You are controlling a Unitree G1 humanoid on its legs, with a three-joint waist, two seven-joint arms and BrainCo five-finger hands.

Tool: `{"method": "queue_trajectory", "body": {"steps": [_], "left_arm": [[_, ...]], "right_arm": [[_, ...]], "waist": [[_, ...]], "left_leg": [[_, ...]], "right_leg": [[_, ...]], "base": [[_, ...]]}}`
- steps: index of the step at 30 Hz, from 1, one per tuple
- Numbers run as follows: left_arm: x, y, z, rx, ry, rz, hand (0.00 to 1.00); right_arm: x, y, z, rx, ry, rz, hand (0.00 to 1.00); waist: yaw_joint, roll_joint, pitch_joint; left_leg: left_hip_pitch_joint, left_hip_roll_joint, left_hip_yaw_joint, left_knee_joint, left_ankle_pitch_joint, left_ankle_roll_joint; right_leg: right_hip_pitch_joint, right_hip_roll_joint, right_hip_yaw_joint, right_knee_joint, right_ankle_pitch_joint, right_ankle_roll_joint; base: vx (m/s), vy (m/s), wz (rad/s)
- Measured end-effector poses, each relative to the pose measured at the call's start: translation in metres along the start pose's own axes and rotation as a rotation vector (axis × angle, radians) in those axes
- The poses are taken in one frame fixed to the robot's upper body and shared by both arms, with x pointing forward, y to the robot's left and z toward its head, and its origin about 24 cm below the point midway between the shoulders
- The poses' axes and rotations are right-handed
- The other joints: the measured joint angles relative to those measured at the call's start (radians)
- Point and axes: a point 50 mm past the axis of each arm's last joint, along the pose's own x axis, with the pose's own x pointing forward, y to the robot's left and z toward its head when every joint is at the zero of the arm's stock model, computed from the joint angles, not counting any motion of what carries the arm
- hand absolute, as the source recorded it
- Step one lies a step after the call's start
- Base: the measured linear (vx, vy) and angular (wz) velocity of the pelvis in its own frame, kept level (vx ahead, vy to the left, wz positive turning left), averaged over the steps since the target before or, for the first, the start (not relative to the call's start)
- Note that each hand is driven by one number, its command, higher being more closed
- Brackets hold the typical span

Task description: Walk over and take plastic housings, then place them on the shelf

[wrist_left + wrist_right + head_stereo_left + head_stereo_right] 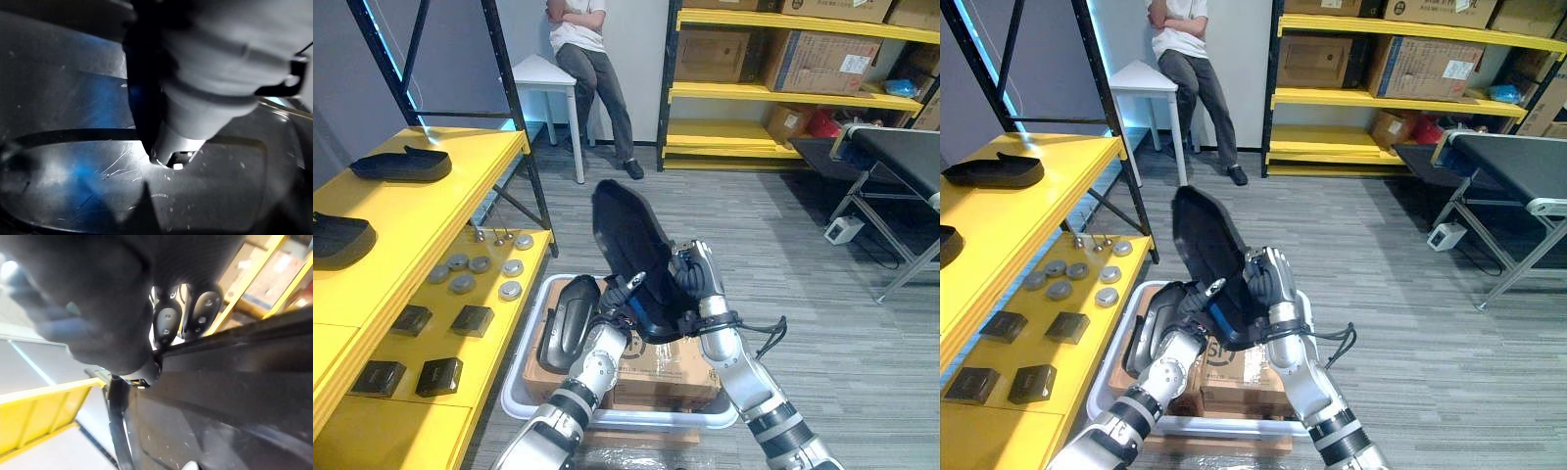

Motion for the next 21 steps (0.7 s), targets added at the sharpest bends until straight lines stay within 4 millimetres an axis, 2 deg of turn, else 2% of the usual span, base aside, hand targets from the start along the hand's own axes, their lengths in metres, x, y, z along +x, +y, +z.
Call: {"method": "queue_trajectory", "body": {"steps": [4,5,8,9,10,12,13,14,16,17,18,19,20,21], "left_arm": [[-0.030,0.009,-0.005,-0.042,-0.031,-0.013,1.00],[-0.040,0.012,-0.006,-0.016,-0.042,-0.017,1.00],[-0.054,0.020,-0.004,0.018,-0.063,-0.013,1.00],[-0.061,0.024,-0.003,0.042,-0.077,-0.011,1.00],[-0.063,0.024,-0.003,0.054,-0.082,-0.013,1.00],[-0.068,0.025,-0.001,0.083,-0.102,-0.014,1.00],[-0.071,0.025,0.001,0.101,-0.114,-0.015,1.00],[-0.074,0.025,0.004,0.127,-0.132,-0.015,1.00],[-0.083,0.028,0.011,0.166,-0.168,-0.009,1.00],[-0.092,0.032,0.017,0.197,-0.198,0.000,1.00],[-0.096,0.034,0.021,0.221,-0.219,0.007,1.00],[-0.102,0.036,0.030,0.272,-0.260,0.013,1.00],[-0.106,0.036,0.040,0.331,-0.300,0.011,1.00],[-0.107,0.035,0.044,0.357,-0.318,0.006,1.00]], "right_arm": [[-0.025,0.002,0.006,0.092,-0.013,-0.014,1.00],[-0.036,0.003,0.007,0.118,-0.007,-0.014,1.00],[-0.049,0.008,0.008,0.160,0.006,-0.010,1.00],[-0.054,0.008,0.008,0.180,0.008,-0.007,1.00],[-0.056,0.008,0.008,0.192,0.011,-0.010,1.00],[-0.057,0.008,0.009,0.204,0.002,0.005,1.00],[-0.058,0.008,0.010,0.213,-0.004,0.012,1.00],[-0.058,0.008,0.011,0.224,-0.008,0.014,1.00],[-0.062,0.010,0.014,0.256,-0.006,0.035,1.00],[-0.066,0.014,0.018,0.288,-0.010,0.059,0.00],[-0.067,0.016,0.020,0.300,-0.015,0.074,0.00],[-0.069,0.020,0.023,0.331,-0.017,0.102,0.00],[-0.069,0.023,0.025,0.364,-0.015,0.114,0.00],[-0.068,0.024,0.026,0.378,-0.014,0.115,0.00]], "waist": [[0.014,0.000,-0.001],[0.033,0.000,-0.001],[0.061,0.003,-0.002],[0.068,0.018,-0.007],[0.067,0.020,-0.005],[0.076,0.023,-0.005],[0.080,0.028,-0.007],[0.078,0.031,-0.008],[0.077,0.042,-0.014],[0.087,0.050,-0.018],[0.093,0.051,-0.020],[0.097,0.050,-0.021],[0.103,0.046,-0.022],[0.110,0.041,-0.022]], "left_leg": [[-0.063,-0.002,-0.142,0.024,0.019,0.007],[-0.085,-0.007,-0.205,0.027,0.031,0.007],[-0.127,-0.036,-0.312,0.026,0.059,0.012],[-0.156,-0.022,-0.268,-0.007,0.054,0.034],[-0.157,-0.011,-0.209,-0.026,0.046,0.050],[-0.162,0.045,0.030,-0.043,0.040,0.078],[-0.176,0.083,0.185,-0.030,0.040,0.082],[-0.190,0.105,0.280,-0.017,0.040,0.082],[-0.208,0.104,0.291,-0.006,0.067,0.089],[-0.213,0.099,0.275,0.009,0.097,0.079],[-0.215,0.094,0.269,0.020,0.105,0.076],[-0.223,0.082,0.267,0.056,0.109,0.072],[-0.231,0.062,0.267,0.098,0.106,0.069],[-0.231,0.045,0.267,0.117,0.101,0.069]], "right_leg": [[0.033,-0.013,-0.138,0.000,-0.003,0.002],[0.051,-0.017,-0.195,0.000,-0.006,0.003],[0.093,-0.041,-0.309,0.001,-0.047,0.016],[0.108,-0.047,-0.392,0.002,-0.060,0.015],[0.117,-0.052,-0.429,0.004,-0.076,0.031],[0.122,-0.065,-0.502,0.015,-0.089,0.031],[0.124,-0.069,-0.544,0.015,-0.092,0.034],[0.130,-0.077,-0.585,0.014,-0.096,0.040],[0.145,-0.089,-0.619,0.024,-0.110,0.060],[0.156,-0.101,-0.631,0.041,-0.121,0.075],[0.162,-0.113,-0.637,0.052,-0.126,0.082],[0.175,-0.147,-0.658,0.091,-0.147,0.101],[0.176,-0.205,-0.683,0.172,-0.186,0.122],[0.177,-0.243,-0.695,0.221,-0.199,0.124]], "base": [[-0.03,-0.009,0.99],[-0.04,0.010,1.34],[-0.08,0.009,1.51],[-0.08,-0.010,1.51],[-0.07,-0.021,1.75],[-0.01,-0.007,1.28],[-0.01,0.028,1.22],[0.01,0.042,1.08],[0.11,0.087,0.85],[0.15,0.101,0.56],[0.17,0.093,0.46],[0.22,0.119,0.60],[0.25,0.142,0.70],[0.30,0.207,0.86]]}}
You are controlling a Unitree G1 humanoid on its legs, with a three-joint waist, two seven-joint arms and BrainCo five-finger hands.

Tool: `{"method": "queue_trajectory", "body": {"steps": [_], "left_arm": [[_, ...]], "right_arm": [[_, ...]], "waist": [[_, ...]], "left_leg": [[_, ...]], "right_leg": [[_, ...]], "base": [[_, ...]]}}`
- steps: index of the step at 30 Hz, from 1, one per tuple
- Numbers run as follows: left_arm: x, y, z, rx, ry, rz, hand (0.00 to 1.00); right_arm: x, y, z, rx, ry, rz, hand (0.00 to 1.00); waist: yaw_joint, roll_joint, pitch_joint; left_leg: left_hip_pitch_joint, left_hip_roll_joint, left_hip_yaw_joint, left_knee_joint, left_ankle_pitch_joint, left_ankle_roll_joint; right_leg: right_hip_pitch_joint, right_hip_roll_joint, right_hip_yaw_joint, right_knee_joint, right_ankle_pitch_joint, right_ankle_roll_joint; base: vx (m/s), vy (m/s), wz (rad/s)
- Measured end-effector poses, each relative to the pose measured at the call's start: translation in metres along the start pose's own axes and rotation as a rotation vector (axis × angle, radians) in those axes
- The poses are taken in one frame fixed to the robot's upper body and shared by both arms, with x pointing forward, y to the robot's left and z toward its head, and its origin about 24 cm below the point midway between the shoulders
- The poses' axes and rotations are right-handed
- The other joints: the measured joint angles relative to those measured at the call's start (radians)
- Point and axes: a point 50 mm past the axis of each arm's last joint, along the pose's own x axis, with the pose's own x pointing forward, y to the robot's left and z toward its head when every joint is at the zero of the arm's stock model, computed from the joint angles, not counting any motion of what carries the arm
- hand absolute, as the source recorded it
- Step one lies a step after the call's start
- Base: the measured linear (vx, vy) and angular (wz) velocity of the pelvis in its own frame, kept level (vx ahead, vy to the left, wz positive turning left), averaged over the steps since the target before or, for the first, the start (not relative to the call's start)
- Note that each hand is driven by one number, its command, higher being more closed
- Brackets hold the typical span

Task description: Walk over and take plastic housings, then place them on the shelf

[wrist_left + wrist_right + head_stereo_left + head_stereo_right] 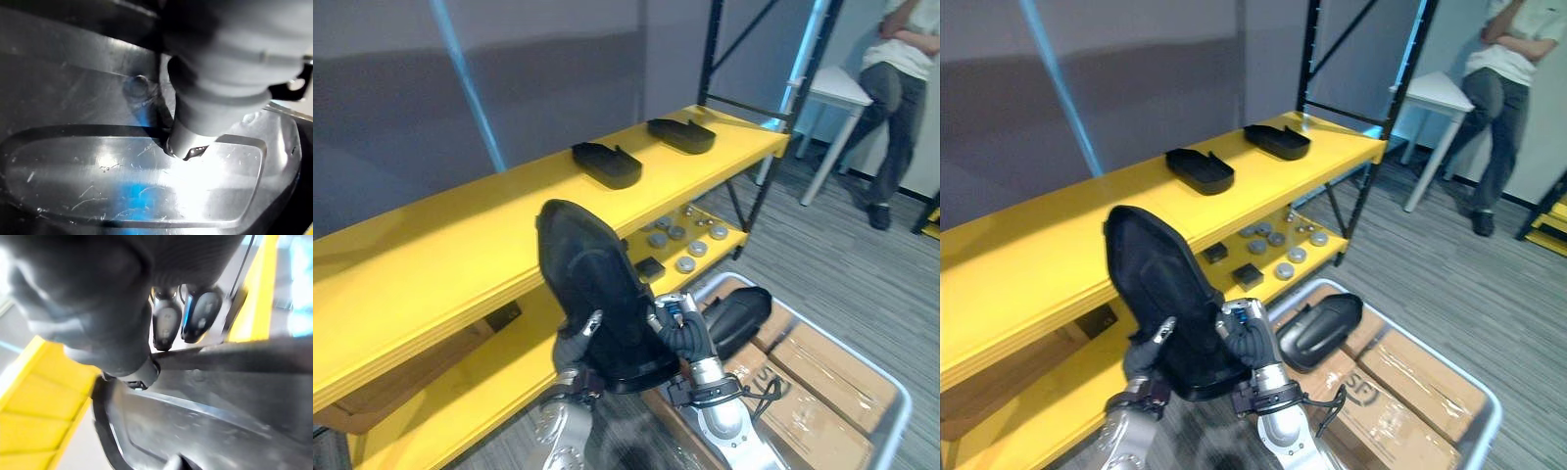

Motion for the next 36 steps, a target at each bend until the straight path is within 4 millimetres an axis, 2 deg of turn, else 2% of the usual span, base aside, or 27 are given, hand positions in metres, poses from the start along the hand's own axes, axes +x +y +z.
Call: {"method": "queue_trajectory", "body": {"steps": [1,2,3,4,5,6,7,8,9,11,12,13,14,15,16,17,20,24,26,29,31,33,35,36], "left_arm": [[0.000,0.001,0.009,0.059,-0.043,-0.010,1.00],[-0.001,0.003,0.017,0.113,-0.083,-0.012,1.00],[-0.001,0.003,0.021,0.144,-0.104,-0.012,1.00],[0.000,0.005,0.028,0.195,-0.138,-0.018,1.00],[0.000,0.006,0.032,0.216,-0.154,-0.018,1.00],[0.001,0.009,0.037,0.257,-0.176,-0.019,1.00],[0.002,0.009,0.039,0.281,-0.184,-0.025,1.00],[0.002,0.008,0.038,0.288,-0.185,-0.026,1.00],[0.002,0.007,0.038,0.297,-0.185,-0.033,1.00],[0.002,0.003,0.036,0.311,-0.186,-0.053,1.00],[0.003,-0.003,0.033,0.321,-0.177,-0.083,1.00],[0.003,-0.005,0.031,0.325,-0.173,-0.095,1.00],[0.005,-0.008,0.029,0.338,-0.165,-0.120,1.00],[0.005,-0.008,0.026,0.336,-0.154,-0.120,1.00],[0.004,-0.009,0.023,0.333,-0.143,-0.120,1.00],[0.005,-0.011,0.021,0.332,-0.142,-0.125,1.00],[0.007,-0.019,0.020,0.323,-0.144,-0.172,1.00],[0.013,-0.033,0.020,0.314,-0.163,-0.196,1.00],[0.024,-0.041,0.020,0.337,-0.195,-0.177,1.00],[0.046,-0.036,0.023,0.375,-0.221,-0.059,1.00],[0.058,-0.029,0.028,0.389,-0.237,0.028,1.00],[0.074,-0.029,0.042,0.383,-0.290,0.111,1.00],[0.083,-0.032,0.053,0.364,-0.332,0.148,1.00],[0.090,-0.036,0.065,0.342,-0.377,0.175,1.00]], "right_arm": [[0.002,0.003,-0.001,0.039,0.013,0.007,0.00],[0.003,0.004,-0.005,0.054,0.028,0.020,0.00],[0.005,0.005,-0.006,0.060,0.031,0.030,0.00],[0.006,0.006,-0.007,0.072,0.037,0.045,0.00],[0.008,0.008,-0.007,0.078,0.039,0.049,0.00],[0.011,0.011,-0.010,0.092,0.053,0.061,0.00],[0.011,0.011,-0.012,0.122,0.070,0.056,0.00],[0.010,0.010,-0.013,0.131,0.077,0.053,0.00],[0.009,0.007,-0.015,0.148,0.092,0.043,0.00],[0.003,0.001,-0.019,0.164,0.117,0.013,0.00],[-0.003,-0.004,-0.021,0.165,0.136,-0.016,0.00],[-0.005,-0.007,-0.022,0.164,0.147,-0.031,0.00],[-0.009,-0.009,-0.023,0.170,0.159,-0.052,0.00],[-0.012,-0.011,-0.025,0.164,0.169,-0.057,0.00],[-0.014,-0.015,-0.027,0.154,0.180,-0.071,0.00],[-0.015,-0.017,-0.027,0.153,0.183,-0.080,0.00],[-0.019,-0.026,-0.022,0.175,0.171,-0.122,0.00],[-0.019,-0.043,-0.013,0.245,0.129,-0.168,0.00],[-0.018,-0.066,-0.003,0.292,0.067,-0.257,0.00],[-0.017,-0.097,0.015,0.338,-0.054,-0.387,0.00],[-0.015,-0.109,0.026,0.339,-0.136,-0.448,0.00],[-0.010,-0.126,0.046,0.322,-0.268,-0.527,0.00],[-0.010,-0.134,0.052,0.315,-0.314,-0.572,0.00],[-0.011,-0.138,0.054,0.316,-0.330,-0.603,0.00]], "waist": [[0.009,-0.007,-0.002],[0.010,-0.005,-0.004],[0.010,-0.005,-0.005],[0.010,-0.006,-0.004],[0.010,-0.005,-0.002],[0.004,0.001,0.002],[0.003,0.002,0.005],[0.004,0.001,0.006],[-0.005,-0.001,0.007],[-0.021,-0.001,0.008],[-0.029,-0.010,0.009],[-0.030,-0.017,0.010],[-0.032,-0.049,0.011],[-0.030,-0.043,0.008],[-0.027,-0.021,0.008],[-0.029,-0.012,0.006],[-0.046,-0.014,0.004],[-0.053,-0.014,0.004],[-0.062,-0.014,0.003],[-0.082,-0.013,0.004],[-0.103,-0.012,0.004],[-0.114,-0.008,0.008],[-0.120,-0.004,0.010],[-0.136,0.001,0.013]], "left_leg": [[0.000,-0.042,-0.024,0.022,-0.030,0.016],[0.006,-0.077,-0.063,0.029,-0.033,0.034],[0.011,-0.091,-0.085,0.027,-0.037,0.040],[0.026,-0.107,-0.130,0.015,-0.045,0.053],[0.034,-0.111,-0.153,0.006,-0.048,0.057],[0.045,-0.111,-0.218,-0.014,-0.052,0.065],[0.070,-0.117,-0.274,-0.045,-0.047,0.071],[0.084,-0.123,-0.299,-0.055,-0.047,0.072],[0.105,-0.142,-0.360,-0.070,-0.047,0.073],[0.111,-0.164,-0.438,-0.078,-0.046,0.072],[0.110,-0.180,-0.482,-0.077,-0.043,0.064],[0.109,-0.192,-0.501,-0.076,-0.044,0.060],[0.113,-0.231,-0.528,-0.077,-0.049,0.041],[0.112,-0.234,-0.534,-0.079,-0.053,0.035],[0.109,-0.212,-0.528,-0.085,-0.057,0.029],[0.112,-0.191,-0.516,-0.099,-0.055,0.023],[0.114,-0.157,-0.493,-0.116,-0.056,0.004],[0.138,-0.150,-0.443,-0.143,-0.057,0.002],[0.148,-0.151,-0.428,-0.156,-0.058,0.001],[0.148,-0.153,-0.408,-0.170,-0.058,0.001],[0.147,-0.153,-0.396,-0.182,-0.055,-0.002],[0.137,-0.153,-0.370,-0.191,-0.049,-0.004],[0.136,-0.153,-0.355,-0.193,-0.049,-0.004],[0.131,-0.152,-0.351,-0.193,-0.048,-0.003]], "right_leg": [[-0.003,-0.081,-0.008,0.122,-0.008,0.001],[-0.024,-0.153,0.010,0.265,0.014,-0.033],[-0.039,-0.178,0.031,0.330,0.039,-0.071],[-0.076,-0.202,0.108,0.441,0.113,-0.169],[-0.100,-0.199,0.172,0.492,0.137,-0.190],[-0.158,-0.141,0.314,0.601,0.014,-0.112],[-0.194,-0.055,0.419,0.644,-0.104,-0.113],[-0.202,-0.016,0.451,0.633,-0.138,-0.110],[-0.217,0.056,0.500,0.544,-0.180,-0.112],[-0.233,0.132,0.600,0.366,-0.192,-0.111],[-0.238,0.164,0.657,0.241,-0.176,-0.123],[-0.239,0.170,0.675,0.182,-0.138,-0.134],[-0.249,0.147,0.693,0.141,-0.048,-0.096],[-0.240,0.144,0.686,0.131,-0.060,-0.080],[-0.228,0.160,0.681,0.085,-0.055,-0.087],[-0.219,0.182,0.683,0.048,-0.038,-0.095],[-0.184,0.222,0.693,-0.066,0.023,-0.107],[-0.172,0.231,0.737,-0.116,0.044,-0.105],[-0.172,0.231,0.751,-0.124,0.049,-0.101],[-0.186,0.231,0.769,-0.128,0.056,-0.098],[-0.198,0.235,0.784,-0.129,0.060,-0.097],[-0.222,0.238,0.808,-0.141,0.077,-0.097],[-0.229,0.240,0.822,-0.148,0.083,-0.096],[-0.236,0.241,0.827,-0.148,0.085,-0.096]], "base": [[0.30,0.258,1.02],[0.27,0.270,1.09],[0.23,0.284,1.18],[0.16,0.223,0.93],[0.23,0.198,1.21],[0.24,0.076,1.31],[0.20,0.026,1.34],[0.20,-0.010,1.54],[0.18,-0.028,1.38],[0.18,-0.100,1.50],[0.11,-0.162,1.26],[0.09,-0.142,1.19],[0.11,-0.187,0.71],[0.10,-0.140,0.46],[0.15,-0.153,-0.06],[0.13,-0.094,-0.21],[0.15,-0.069,-0.30],[0.11,0.026,-0.37],[0.05,0.042,-0.19],[0.00,0.046,-0.18],[-0.01,0.021,-0.21],[0.01,0.028,-0.31],[0.03,0.026,-0.24],[0.04,0.020,-0.16]]}}
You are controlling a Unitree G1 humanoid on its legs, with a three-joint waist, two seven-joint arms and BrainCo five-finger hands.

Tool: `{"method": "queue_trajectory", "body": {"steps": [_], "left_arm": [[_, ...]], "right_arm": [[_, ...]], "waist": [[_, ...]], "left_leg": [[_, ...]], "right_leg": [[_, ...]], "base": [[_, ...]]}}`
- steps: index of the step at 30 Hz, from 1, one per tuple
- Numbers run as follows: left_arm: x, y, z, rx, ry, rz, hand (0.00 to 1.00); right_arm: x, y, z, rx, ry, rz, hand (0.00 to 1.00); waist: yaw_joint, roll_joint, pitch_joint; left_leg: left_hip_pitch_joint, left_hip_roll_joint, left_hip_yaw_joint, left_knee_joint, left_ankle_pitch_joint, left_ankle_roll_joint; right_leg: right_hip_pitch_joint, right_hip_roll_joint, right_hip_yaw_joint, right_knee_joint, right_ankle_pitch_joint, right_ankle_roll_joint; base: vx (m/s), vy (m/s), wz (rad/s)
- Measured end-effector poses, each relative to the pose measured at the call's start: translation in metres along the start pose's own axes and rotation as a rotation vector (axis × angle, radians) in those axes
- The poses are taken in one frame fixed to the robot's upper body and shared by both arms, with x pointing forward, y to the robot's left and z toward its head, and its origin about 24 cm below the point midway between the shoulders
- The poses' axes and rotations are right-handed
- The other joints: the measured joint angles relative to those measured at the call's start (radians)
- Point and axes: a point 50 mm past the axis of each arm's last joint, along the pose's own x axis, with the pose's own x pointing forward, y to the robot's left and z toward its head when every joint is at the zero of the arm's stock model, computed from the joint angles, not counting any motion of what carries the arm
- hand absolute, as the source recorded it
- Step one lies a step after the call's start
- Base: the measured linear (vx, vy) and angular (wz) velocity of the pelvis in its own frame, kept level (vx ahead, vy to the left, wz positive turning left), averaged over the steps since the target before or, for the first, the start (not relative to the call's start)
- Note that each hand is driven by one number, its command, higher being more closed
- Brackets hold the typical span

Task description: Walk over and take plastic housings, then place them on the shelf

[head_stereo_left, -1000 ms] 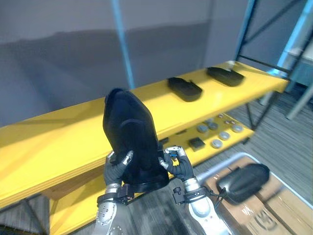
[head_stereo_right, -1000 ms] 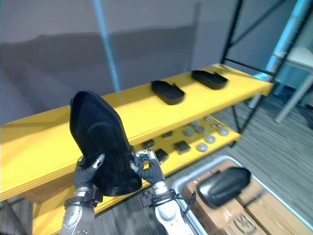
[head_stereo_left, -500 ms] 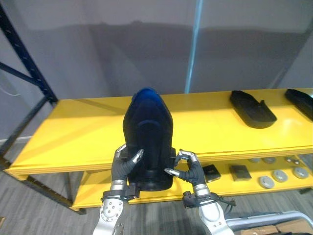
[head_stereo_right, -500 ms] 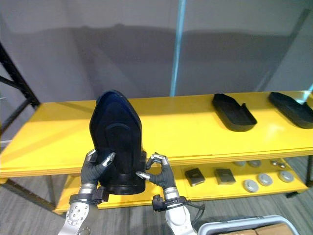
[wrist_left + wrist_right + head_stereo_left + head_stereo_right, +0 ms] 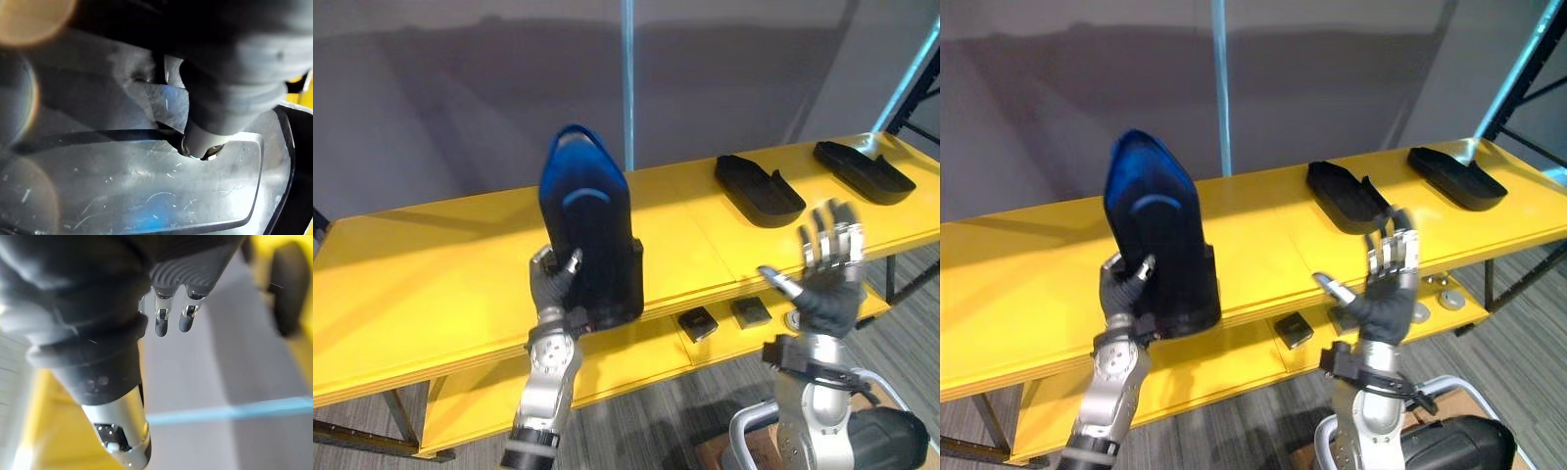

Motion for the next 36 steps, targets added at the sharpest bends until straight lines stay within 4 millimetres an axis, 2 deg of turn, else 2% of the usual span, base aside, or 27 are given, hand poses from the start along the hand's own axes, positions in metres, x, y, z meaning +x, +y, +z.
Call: {"method": "queue_trajectory", "body": {"steps": [2,6,9,11,14,17,22,23,27,36], "left_arm": [[0.010,-0.003,0.012,-0.024,-0.043,0.023,1.00],[0.035,-0.005,0.018,-0.022,-0.051,0.061,1.00],[0.063,0.007,0.022,0.009,-0.034,0.109,1.00],[0.086,0.023,0.025,0.047,0.001,0.163,1.00],[0.105,0.029,0.040,0.025,-0.002,0.181,1.00],[0.114,0.041,0.041,0.046,0.021,0.204,1.00],[0.121,0.060,0.039,0.113,0.061,0.244,1.00],[0.124,0.061,0.044,0.114,0.049,0.241,0.00],[0.134,0.068,0.059,0.177,0.014,0.205,0.00],[0.148,0.065,0.088,0.329,-0.058,0.133,0.00]], "right_arm": [[0.000,-0.006,0.001,0.013,0.000,-0.035,0.00],[-0.009,-0.016,-0.002,-0.019,0.042,-0.073,0.00],[-0.027,-0.023,-0.012,-0.051,0.143,-0.079,0.00],[-0.045,-0.025,-0.027,-0.068,0.268,-0.061,0.00],[-0.065,-0.031,-0.041,-0.092,0.393,-0.055,0.00],[-0.075,-0.036,-0.045,-0.114,0.455,-0.062,0.00],[-0.078,-0.037,-0.045,-0.117,0.471,-0.052,0.00],[-0.080,-0.038,-0.045,-0.121,0.478,-0.055,0.00],[-0.082,-0.035,-0.046,-0.109,0.490,-0.039,0.00],[-0.088,-0.032,-0.051,-0.094,0.523,-0.012,0.00]], "waist": [[-0.011,0.009,0.006],[-0.030,0.036,0.026],[-0.059,0.050,0.065],[-0.077,0.055,0.093],[-0.084,0.056,0.154],[-0.081,0.061,0.176],[-0.079,0.061,0.228],[-0.076,0.061,0.240],[-0.074,0.061,0.264],[-0.074,0.061,0.292]], "left_leg": [[-0.005,0.001,0.012,-0.002,0.000,0.000],[-0.007,0.002,0.028,-0.009,0.000,0.000],[-0.021,0.003,0.038,-0.009,0.004,0.001],[-0.044,0.005,0.053,-0.006,0.005,0.001],[-0.055,0.006,0.053,-0.007,0.015,0.004],[-0.076,0.006,0.058,0.001,0.015,0.004],[-0.097,0.007,0.061,0.013,0.015,0.004],[-0.098,0.007,0.063,0.014,0.015,0.004],[-0.099,0.007,0.066,0.015,0.015,0.004],[-0.113,0.007,0.079,0.018,0.015,0.004]], "right_leg": [[-0.014,0.003,0.014,0.000,0.005,0.001],[-0.021,0.005,0.025,-0.014,0.016,0.000],[-0.041,0.008,0.037,-0.014,0.023,0.001],[-0.070,0.012,0.051,-0.015,0.035,0.003],[-0.081,0.012,0.053,-0.016,0.042,0.000],[-0.105,0.012,0.072,-0.016,0.045,-0.002],[-0.122,0.011,0.074,-0.015,0.049,-0.005],[-0.122,0.011,0.074,-0.014,0.049,-0.005],[-0.124,0.011,0.075,-0.014,0.049,-0.005],[-0.143,0.012,0.083,-0.011,0.050,-0.007]], "base": [[0.04,0.018,-0.16],[0.03,0.015,-0.14],[0.01,0.008,-0.13],[-0.03,0.012,-0.20],[0.00,0.008,-0.02],[0.00,0.019,-0.05],[0.00,0.040,-0.01],[0.01,0.044,0.00],[0.01,0.052,-0.01],[0.01,0.049,-0.04]]}}
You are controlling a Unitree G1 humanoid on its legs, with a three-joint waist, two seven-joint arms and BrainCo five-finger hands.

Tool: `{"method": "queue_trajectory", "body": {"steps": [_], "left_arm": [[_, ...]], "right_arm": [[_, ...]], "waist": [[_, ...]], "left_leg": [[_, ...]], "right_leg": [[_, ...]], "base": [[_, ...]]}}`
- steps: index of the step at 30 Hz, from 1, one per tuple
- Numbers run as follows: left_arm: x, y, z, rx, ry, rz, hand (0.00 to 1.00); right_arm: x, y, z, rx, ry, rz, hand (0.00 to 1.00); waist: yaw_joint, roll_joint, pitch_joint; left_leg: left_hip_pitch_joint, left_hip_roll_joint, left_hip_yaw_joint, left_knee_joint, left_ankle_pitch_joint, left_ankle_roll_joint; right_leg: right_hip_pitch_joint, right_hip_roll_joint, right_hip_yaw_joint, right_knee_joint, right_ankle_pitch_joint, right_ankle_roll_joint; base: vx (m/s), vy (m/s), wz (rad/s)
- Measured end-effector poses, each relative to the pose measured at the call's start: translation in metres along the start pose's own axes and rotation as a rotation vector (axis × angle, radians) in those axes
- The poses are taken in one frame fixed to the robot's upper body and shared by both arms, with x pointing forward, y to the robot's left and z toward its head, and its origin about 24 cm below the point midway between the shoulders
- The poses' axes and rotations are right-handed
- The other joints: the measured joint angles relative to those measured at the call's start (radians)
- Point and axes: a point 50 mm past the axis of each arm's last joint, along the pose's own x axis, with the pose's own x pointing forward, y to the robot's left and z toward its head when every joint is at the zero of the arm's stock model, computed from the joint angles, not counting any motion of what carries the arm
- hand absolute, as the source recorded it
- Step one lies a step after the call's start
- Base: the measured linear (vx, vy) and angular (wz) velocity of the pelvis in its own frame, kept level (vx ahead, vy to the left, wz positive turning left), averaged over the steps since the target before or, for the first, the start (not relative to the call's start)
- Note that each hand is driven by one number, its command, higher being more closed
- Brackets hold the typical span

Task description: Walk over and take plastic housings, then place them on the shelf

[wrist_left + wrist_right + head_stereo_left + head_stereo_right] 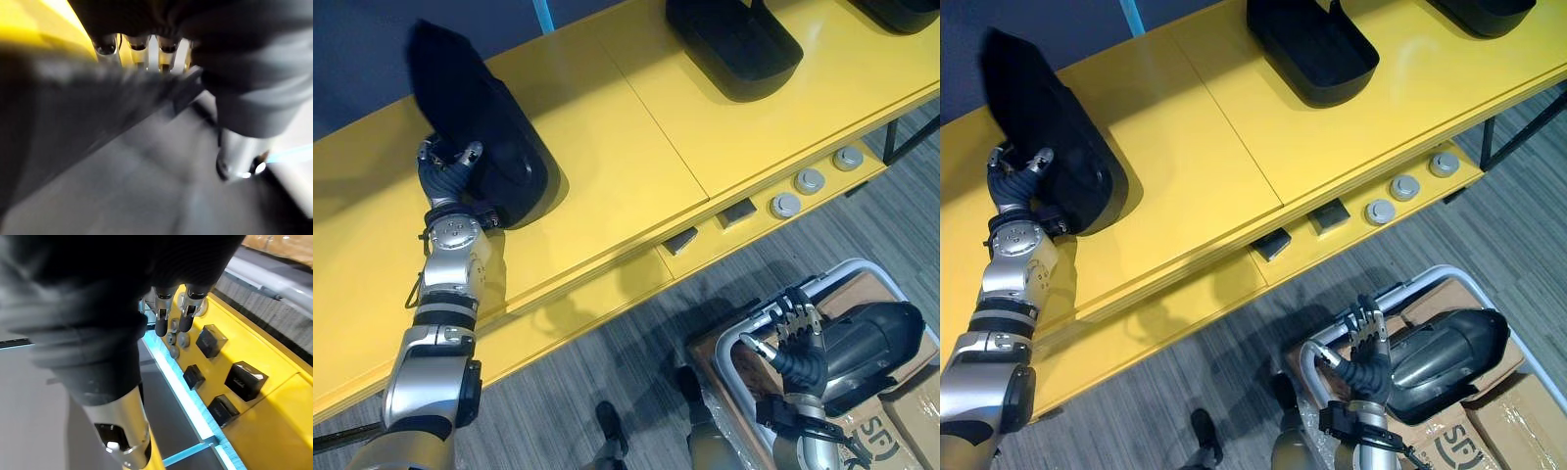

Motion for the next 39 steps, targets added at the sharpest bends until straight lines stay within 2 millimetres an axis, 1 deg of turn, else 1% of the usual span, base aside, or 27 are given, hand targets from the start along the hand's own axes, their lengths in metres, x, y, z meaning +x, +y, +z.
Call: {"method": "queue_trajectory", "body": {"steps": [2,5,12,16,18,20,21,23,24,25,26,27,28,29,30,31,32,33,34,35,36,37,38,39], "left_arm": [[0.005,0.001,0.013,0.064,-0.053,-0.029,0.00],[0.011,0.000,0.020,0.115,-0.065,-0.043,0.00],[0.013,-0.001,0.018,0.127,-0.032,-0.038,0.00],[0.012,-0.003,0.022,0.042,-0.025,-0.045,0.00],[0.010,-0.008,0.032,-0.006,-0.059,-0.054,0.00],[0.005,-0.012,0.049,-0.072,-0.131,-0.041,0.00],[0.003,-0.012,0.056,-0.102,-0.158,-0.027,0.00],[-0.007,0.002,0.075,-0.176,-0.276,0.047,0.00],[-0.010,0.006,0.078,-0.191,-0.304,0.064,0.00],[-0.019,0.013,0.081,-0.200,-0.351,0.111,0.00],[-0.029,0.019,0.079,-0.207,-0.389,0.155,0.00],[-0.035,0.022,0.076,-0.204,-0.402,0.179,0.00],[-0.047,0.027,0.068,-0.200,-0.413,0.219,0.00],[-0.060,0.028,0.061,-0.194,-0.426,0.245,0.00],[-0.068,0.029,0.058,-0.180,-0.436,0.258,0.00],[-0.081,0.031,0.053,-0.164,-0.452,0.276,0.00],[-0.105,0.034,0.044,-0.128,-0.473,0.302,0.00],[-0.118,0.036,0.038,-0.098,-0.478,0.313,0.00],[-0.127,0.037,0.033,-0.081,-0.471,0.315,0.00],[-0.142,0.034,0.025,-0.069,-0.449,0.298,0.00],[-0.162,0.031,0.014,-0.051,-0.414,0.264,0.00],[-0.175,0.027,0.007,-0.045,-0.388,0.226,0.00],[-0.194,0.019,-0.003,-0.049,-0.335,0.156,0.00],[-0.204,0.015,-0.007,-0.056,-0.306,0.117,0.00]], "right_arm": [[-0.002,0.003,-0.002,0.008,0.011,0.022,0.00],[-0.003,0.007,-0.004,0.024,0.023,0.039,0.00],[-0.009,0.005,-0.008,0.036,0.051,0.035,0.00],[-0.009,0.006,-0.008,0.035,0.052,0.035,0.00],[-0.008,0.005,-0.008,0.033,0.052,0.034,0.00],[-0.007,0.005,-0.007,0.024,0.042,0.036,0.00],[-0.006,0.005,-0.006,0.010,0.036,0.039,0.00],[-0.001,0.007,0.004,-0.041,-0.017,0.056,0.00],[0.001,0.007,0.008,-0.054,-0.039,0.060,1.00],[0.007,0.007,0.016,-0.094,-0.087,0.072,1.00],[0.013,0.008,0.024,-0.132,-0.139,0.085,1.00],[0.018,0.010,0.029,-0.148,-0.168,0.094,1.00],[0.024,0.013,0.035,-0.169,-0.210,0.110,1.00],[0.031,0.018,0.042,-0.183,-0.253,0.129,1.00],[0.034,0.021,0.045,-0.185,-0.274,0.137,1.00],[0.039,0.026,0.050,-0.189,-0.309,0.149,1.00],[0.047,0.034,0.059,-0.176,-0.367,0.169,1.00],[0.051,0.040,0.063,-0.174,-0.396,0.183,1.00],[0.054,0.044,0.066,-0.166,-0.413,0.193,1.00],[0.057,0.050,0.068,-0.153,-0.429,0.205,1.00],[0.062,0.058,0.067,-0.136,-0.434,0.229,1.00],[0.066,0.064,0.064,-0.129,-0.427,0.248,1.00],[0.073,0.076,0.056,-0.118,-0.402,0.285,1.00],[0.077,0.084,0.051,-0.110,-0.384,0.304,1.00]], "waist": [[0.000,0.000,0.001],[-0.002,-0.001,0.005],[-0.003,-0.002,0.016],[-0.002,-0.002,0.016],[0.001,-0.002,0.016],[0.003,-0.002,0.016],[0.003,-0.002,0.016],[0.011,-0.001,0.014],[0.012,-0.002,0.011],[0.017,-0.002,-0.004],[0.026,-0.002,-0.025],[0.029,-0.001,-0.039],[0.030,0.000,-0.068],[0.039,-0.001,-0.095],[0.046,-0.001,-0.107],[0.056,0.001,-0.120],[0.078,0.001,-0.138],[0.090,0.002,-0.145],[0.095,0.003,-0.148],[0.101,0.005,-0.158],[0.107,0.004,-0.169],[0.116,0.005,-0.176],[0.129,0.005,-0.176],[0.138,0.005,-0.176]], "left_leg": [[0.001,0.000,0.006,0.001,0.000,0.000],[0.001,0.000,0.016,0.002,-0.001,-0.001],[0.007,0.006,0.024,0.003,-0.001,-0.002],[0.007,0.005,0.019,0.003,-0.001,-0.002],[0.012,0.005,0.011,0.003,-0.001,-0.002],[0.032,0.005,-0.002,0.001,-0.001,-0.002],[0.038,0.006,-0.006,-0.001,-0.001,-0.002],[0.062,0.004,-0.005,-0.010,-0.001,-0.002],[0.065,0.003,-0.005,-0.012,-0.001,-0.002],[0.065,0.002,-0.007,-0.013,-0.001,-0.001],[0.070,0.003,-0.008,-0.017,-0.001,-0.002],[0.072,0.003,-0.012,-0.020,0.000,-0.002],[0.079,0.004,-0.025,-0.028,0.003,-0.004],[0.083,0.005,-0.037,-0.029,0.003,-0.004],[0.085,0.005,-0.042,-0.029,0.003,-0.004],[0.088,0.005,-0.053,-0.029,0.004,-0.004],[0.089,0.005,-0.057,-0.029,0.004,-0.005],[0.089,0.004,-0.065,-0.029,0.006,-0.006],[0.087,0.003,-0.079,-0.029,0.008,-0.005],[0.080,0.000,-0.091,-0.029,0.012,-0.005],[0.068,-0.004,-0.110,-0.030,0.017,-0.006],[0.059,-0.005,-0.123,-0.031,0.022,-0.005],[0.048,-0.009,-0.140,-0.033,0.028,-0.003],[0.039,-0.012,-0.149,-0.033,0.033,-0.002]], "right_leg": [[-0.003,0.002,0.014,0.002,0.000,0.000],[-0.009,0.002,0.019,0.006,0.000,0.000],[-0.009,0.008,0.022,0.012,0.000,0.000],[-0.006,0.007,0.019,0.012,0.000,0.000],[0.002,0.006,0.013,0.012,0.000,0.000],[0.030,0.007,-0.008,0.009,-0.001,-0.001],[0.036,0.007,-0.011,0.009,-0.001,-0.001],[0.059,0.008,-0.013,0.004,-0.001,-0.002],[0.064,0.007,-0.014,0.000,-0.001,-0.002],[0.067,0.006,-0.016,-0.005,-0.001,-0.002],[0.070,0.007,-0.018,-0.006,-0.001,-0.002],[0.075,0.007,-0.021,-0.010,-0.001,-0.002],[0.090,0.006,-0.037,-0.022,-0.001,-0.002],[0.102,0.007,-0.051,-0.027,-0.001,-0.002],[0.108,0.007,-0.059,-0.029,-0.001,-0.002],[0.118,0.006,-0.068,-0.033,-0.001,-0.002],[0.123,0.006,-0.073,-0.035,-0.002,-0.002],[0.128,0.003,-0.081,-0.038,-0.002,-0.002],[0.133,0.000,-0.093,-0.040,-0.003,-0.003],[0.133,-0.003,-0.108,-0.040,-0.005,-0.002],[0.132,-0.007,-0.125,-0.040,-0.007,-0.002],[0.129,-0.009,-0.136,-0.040,-0.008,-0.002],[0.128,-0.014,-0.158,-0.039,-0.008,-0.002],[0.124,-0.016,-0.167,-0.037,-0.008,-0.002]], "base": [[0.01,0.053,-0.07],[0.01,0.063,-0.10],[0.01,0.051,-0.04],[0.01,0.056,0.04],[0.02,0.052,0.10],[0.02,0.051,0.16],[0.02,0.052,0.11],[0.02,0.044,0.00],[0.01,0.042,0.01],[0.02,0.038,0.04],[0.02,0.038,0.05],[0.05,0.025,0.14],[0.06,0.020,0.26],[0.06,0.020,0.29],[0.04,0.016,0.26],[0.04,0.022,0.20],[0.04,0.029,0.22],[0.02,0.021,0.23],[0.00,0.011,0.32],[-0.01,0.019,0.45],[-0.02,0.031,0.49],[-0.05,0.041,0.53],[-0.05,0.036,0.42],[-0.05,0.028,0.36]]}}
